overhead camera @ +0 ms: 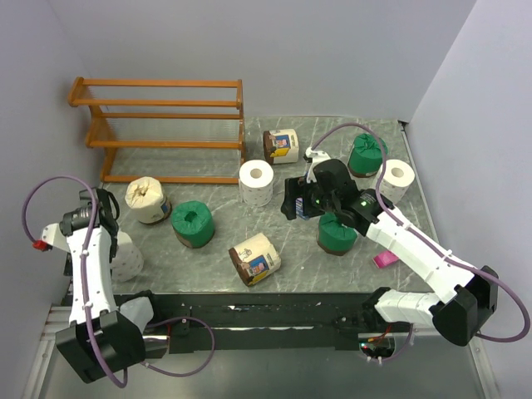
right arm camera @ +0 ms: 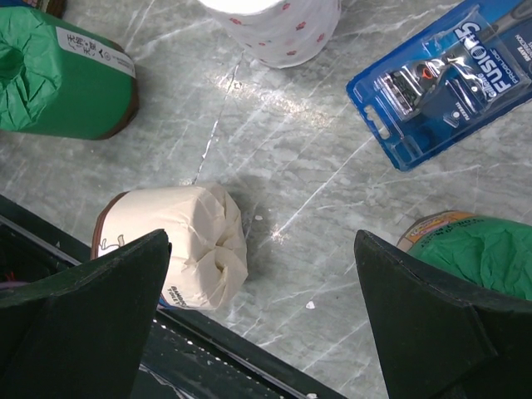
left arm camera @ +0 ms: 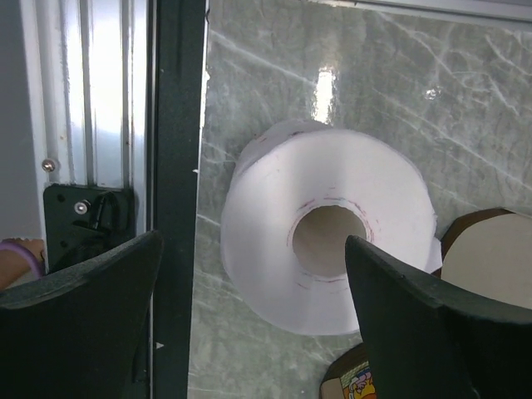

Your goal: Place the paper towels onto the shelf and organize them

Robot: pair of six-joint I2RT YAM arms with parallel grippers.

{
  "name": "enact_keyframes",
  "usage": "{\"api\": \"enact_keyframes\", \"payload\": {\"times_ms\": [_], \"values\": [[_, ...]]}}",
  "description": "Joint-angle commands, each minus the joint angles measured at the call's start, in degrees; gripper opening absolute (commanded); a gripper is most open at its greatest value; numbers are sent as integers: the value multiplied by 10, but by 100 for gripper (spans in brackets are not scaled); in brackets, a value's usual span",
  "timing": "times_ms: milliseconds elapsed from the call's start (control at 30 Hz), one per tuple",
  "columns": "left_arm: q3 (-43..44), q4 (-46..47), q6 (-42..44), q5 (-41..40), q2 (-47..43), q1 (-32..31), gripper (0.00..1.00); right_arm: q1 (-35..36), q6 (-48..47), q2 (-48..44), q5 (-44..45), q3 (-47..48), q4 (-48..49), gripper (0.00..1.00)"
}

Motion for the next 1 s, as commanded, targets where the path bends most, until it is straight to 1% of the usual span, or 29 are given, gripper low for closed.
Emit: {"api": "enact_keyframes", "payload": {"times_ms": [0, 133, 267, 467, 567, 633, 667, 733, 767, 833, 867, 967], "values": [[-13, 39, 29, 55, -5, 18, 97, -3, 3, -3, 2, 24, -5, 99], [-32, 52, 41, 94, -3, 24, 99, -2, 1, -4, 5, 28, -11, 99], [-49, 70, 38, 89, 0, 26, 97, -3, 1, -5, 18, 28, -15, 99], [-51, 72, 28, 81, 19, 28, 95, -2, -5, -5, 22, 21, -14, 99], [-54, 68, 11, 74, 18, 28, 90, -1, -7, 1, 28, 28, -21, 99], [-57, 69, 5, 72, 15, 29, 86, -2, -7, 1, 29, 29, -22, 99], [-59, 70, 1, 70, 11, 30, 79, -2, -7, 1, 29, 28, -21, 99], [-62, 71, -3, 70, 8, 29, 70, -2, -7, 1, 30, 29, -21, 99], [-62, 69, -8, 69, 8, 29, 61, -2, -6, 2, 31, 30, -24, 99], [-61, 62, -12, 64, 5, 29, 55, -3, -5, 1, 32, 32, -26, 99], [-60, 58, -15, 62, 3, 29, 47, -2, -3, 1, 33, 33, -27, 99], [-49, 36, -24, 50, -12, 29, 36, -2, -2, -4, 32, 30, -26, 99]]}}
